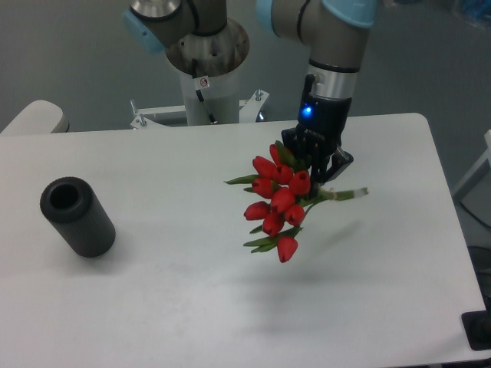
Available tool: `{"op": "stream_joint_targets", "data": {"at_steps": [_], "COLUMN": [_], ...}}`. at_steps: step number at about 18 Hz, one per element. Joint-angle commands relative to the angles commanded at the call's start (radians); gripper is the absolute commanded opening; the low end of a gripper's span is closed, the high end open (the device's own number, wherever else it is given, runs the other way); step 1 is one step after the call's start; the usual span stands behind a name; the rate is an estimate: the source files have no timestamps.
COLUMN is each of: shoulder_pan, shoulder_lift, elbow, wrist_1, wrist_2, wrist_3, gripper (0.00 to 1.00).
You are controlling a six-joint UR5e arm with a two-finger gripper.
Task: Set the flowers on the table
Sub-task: 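Lower the tulip bouquet flat onto the white table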
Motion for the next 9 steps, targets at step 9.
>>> {"op": "stream_joint_targets", "data": {"at_steps": [9], "shoulder_pan": [-0.098], "shoulder_lift": [-0.189], "elbow": [-0.009], "wrist_1": [0.012], "wrist_2": [0.258], "wrist_3": [0.055], "gripper": [0.3]}}
